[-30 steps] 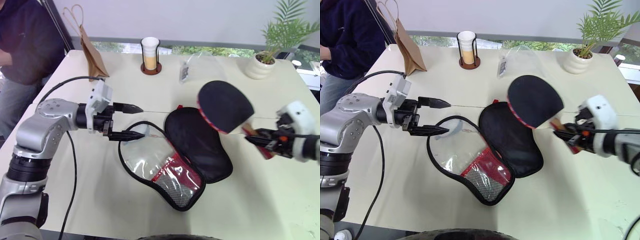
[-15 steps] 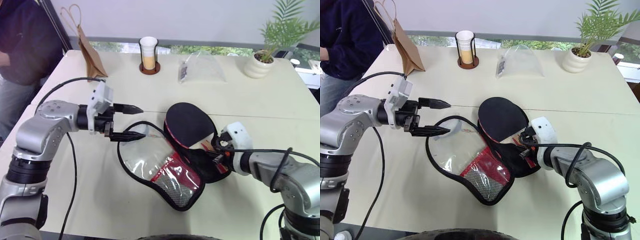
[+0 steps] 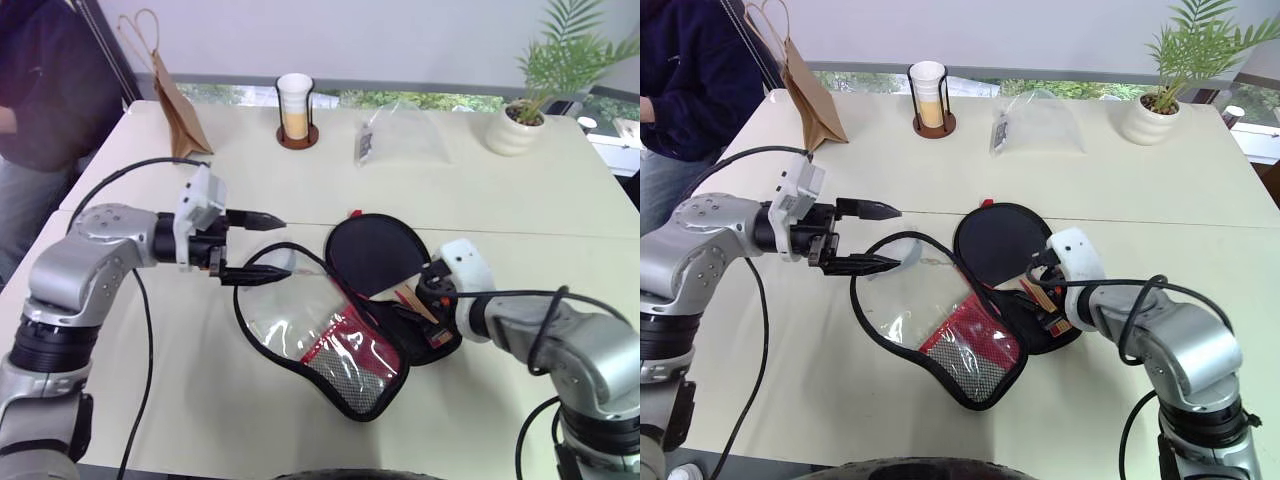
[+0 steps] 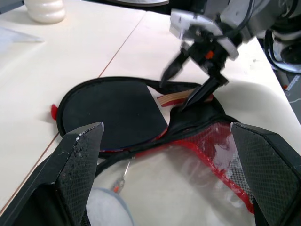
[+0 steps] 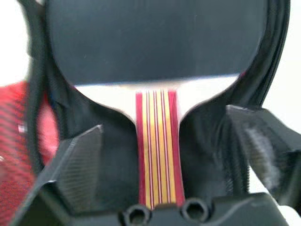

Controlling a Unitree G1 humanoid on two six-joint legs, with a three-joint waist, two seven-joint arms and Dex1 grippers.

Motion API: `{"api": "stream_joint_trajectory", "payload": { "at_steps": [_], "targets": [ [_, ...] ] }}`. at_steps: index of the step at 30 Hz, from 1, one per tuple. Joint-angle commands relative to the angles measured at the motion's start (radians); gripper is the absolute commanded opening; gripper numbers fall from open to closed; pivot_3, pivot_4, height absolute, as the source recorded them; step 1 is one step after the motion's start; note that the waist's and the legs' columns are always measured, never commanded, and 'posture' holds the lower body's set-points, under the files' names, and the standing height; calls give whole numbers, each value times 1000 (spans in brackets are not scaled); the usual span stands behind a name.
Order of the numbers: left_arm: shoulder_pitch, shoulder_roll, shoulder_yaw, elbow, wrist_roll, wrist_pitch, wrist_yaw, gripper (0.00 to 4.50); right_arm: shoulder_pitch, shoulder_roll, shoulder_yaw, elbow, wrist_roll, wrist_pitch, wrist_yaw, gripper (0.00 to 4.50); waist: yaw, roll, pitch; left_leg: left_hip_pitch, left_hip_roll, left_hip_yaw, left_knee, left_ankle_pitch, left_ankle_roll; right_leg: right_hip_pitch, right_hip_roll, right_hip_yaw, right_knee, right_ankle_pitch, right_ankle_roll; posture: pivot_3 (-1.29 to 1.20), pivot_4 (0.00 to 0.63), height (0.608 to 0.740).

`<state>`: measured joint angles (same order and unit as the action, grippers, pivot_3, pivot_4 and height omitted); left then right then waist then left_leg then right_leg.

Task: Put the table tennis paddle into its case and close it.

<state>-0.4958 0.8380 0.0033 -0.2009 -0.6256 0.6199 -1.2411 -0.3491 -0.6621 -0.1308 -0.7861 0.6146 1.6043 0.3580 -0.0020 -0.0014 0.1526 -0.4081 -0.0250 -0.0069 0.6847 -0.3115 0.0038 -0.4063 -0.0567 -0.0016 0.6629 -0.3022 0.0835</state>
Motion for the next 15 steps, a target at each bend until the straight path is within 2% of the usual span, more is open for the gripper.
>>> {"api": "stream_joint_trajectory", "payload": {
  "at_steps": [1,5,8,11,15],
  "targets": [
    [23,89,57,54,74,-89,-33,4500,-42,-70,-126,-24,93,-50,142,4461,-6,0,0,0,0,0,0,0,0,0,0,0,0,0,0,0,150,740],
    [107,221,25,179,248,-312,-105,4500,-13,-195,-143,49,83,-186,239,4461,-10,0,0,0,0,0,-1,-1,1,0,0,0,-1,0,0,0,150,740],
    [166,246,21,234,300,-412,-127,4500,1,-259,-117,115,42,-299,271,4461,-10,0,0,1,0,1,-1,-1,1,0,-1,0,-1,0,0,0,150,740],
    [204,219,-5,258,357,-506,-116,4500,-16,-282,-98,161,29,-374,292,4461,-6,0,0,0,0,1,-1,-1,2,1,-2,0,-1,0,0,0,150,740],
    [204,102,-60,161,346,-477,-64,4500,-26,-314,-93,190,24,-433,327,4461,1,0,0,0,0,1,0,-1,2,1,-3,0,-1,0,0,0,150,740]
  ]
}}
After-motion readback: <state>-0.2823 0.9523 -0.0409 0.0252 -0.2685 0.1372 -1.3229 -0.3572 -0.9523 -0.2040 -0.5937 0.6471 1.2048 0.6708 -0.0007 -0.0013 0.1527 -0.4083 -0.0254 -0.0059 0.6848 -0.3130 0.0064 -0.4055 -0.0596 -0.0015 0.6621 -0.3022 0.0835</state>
